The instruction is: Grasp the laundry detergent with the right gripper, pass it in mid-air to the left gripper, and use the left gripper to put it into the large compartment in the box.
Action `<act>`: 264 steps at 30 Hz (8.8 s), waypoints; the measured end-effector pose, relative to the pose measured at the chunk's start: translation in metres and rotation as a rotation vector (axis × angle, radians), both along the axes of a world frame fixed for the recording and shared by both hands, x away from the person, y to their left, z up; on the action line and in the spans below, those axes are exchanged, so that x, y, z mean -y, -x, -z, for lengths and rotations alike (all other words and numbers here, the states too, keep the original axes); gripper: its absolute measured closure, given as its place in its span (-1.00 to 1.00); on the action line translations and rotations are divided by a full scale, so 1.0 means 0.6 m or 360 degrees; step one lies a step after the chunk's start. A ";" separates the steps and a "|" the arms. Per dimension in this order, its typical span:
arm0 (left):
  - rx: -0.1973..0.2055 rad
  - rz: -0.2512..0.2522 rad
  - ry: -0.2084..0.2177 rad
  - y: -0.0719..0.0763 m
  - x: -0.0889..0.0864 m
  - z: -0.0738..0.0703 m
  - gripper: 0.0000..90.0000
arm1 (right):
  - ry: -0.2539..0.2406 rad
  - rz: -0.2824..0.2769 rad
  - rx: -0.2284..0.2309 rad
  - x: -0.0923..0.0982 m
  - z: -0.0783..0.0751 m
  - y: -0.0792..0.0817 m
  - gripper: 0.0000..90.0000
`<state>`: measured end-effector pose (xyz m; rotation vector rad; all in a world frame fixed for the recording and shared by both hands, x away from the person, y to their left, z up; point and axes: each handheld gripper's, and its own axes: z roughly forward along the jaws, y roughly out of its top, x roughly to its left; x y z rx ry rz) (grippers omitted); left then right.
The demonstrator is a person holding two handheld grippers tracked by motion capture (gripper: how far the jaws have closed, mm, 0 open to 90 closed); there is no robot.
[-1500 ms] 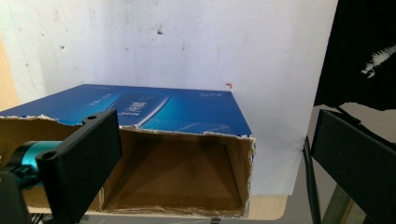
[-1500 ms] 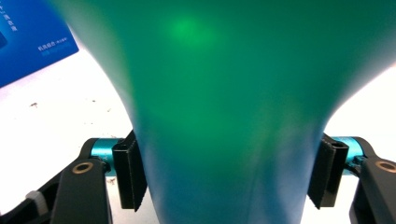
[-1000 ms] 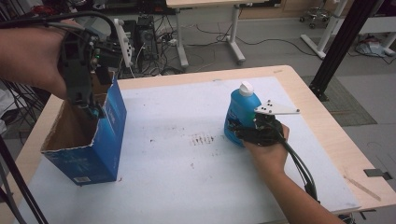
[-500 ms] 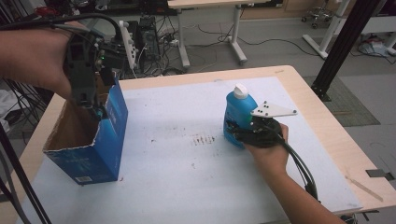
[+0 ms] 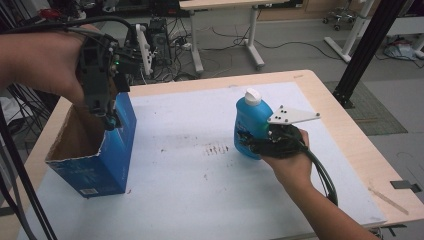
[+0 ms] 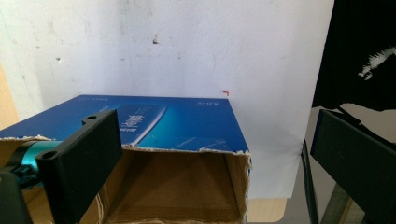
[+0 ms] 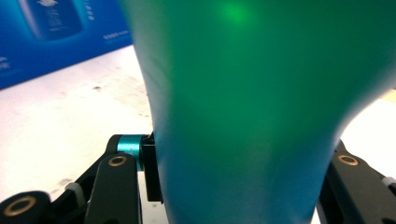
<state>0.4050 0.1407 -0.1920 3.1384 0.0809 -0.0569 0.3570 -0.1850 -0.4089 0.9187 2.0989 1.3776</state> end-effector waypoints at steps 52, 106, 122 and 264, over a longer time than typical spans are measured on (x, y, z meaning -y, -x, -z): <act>-0.0108 0.0150 0.0123 0.071 0.122 0.058 -0.96 | -0.0007 -0.1169 -0.0047 -0.145 -0.047 0.043 0.01; -0.0003 0.0134 0.0009 0.098 0.141 0.085 -0.77 | -0.0038 -0.1316 -0.0082 -0.209 -0.052 0.033 0.01; -0.0005 0.0147 0.0001 0.101 0.146 0.087 -0.58 | -0.0052 -0.1309 -0.0084 -0.208 -0.054 0.034 0.01; -0.0014 -0.1860 -0.0029 -0.034 -0.181 -0.067 -0.15 | 0.0798 -0.0938 -0.0211 -0.035 -0.181 -0.038 -0.98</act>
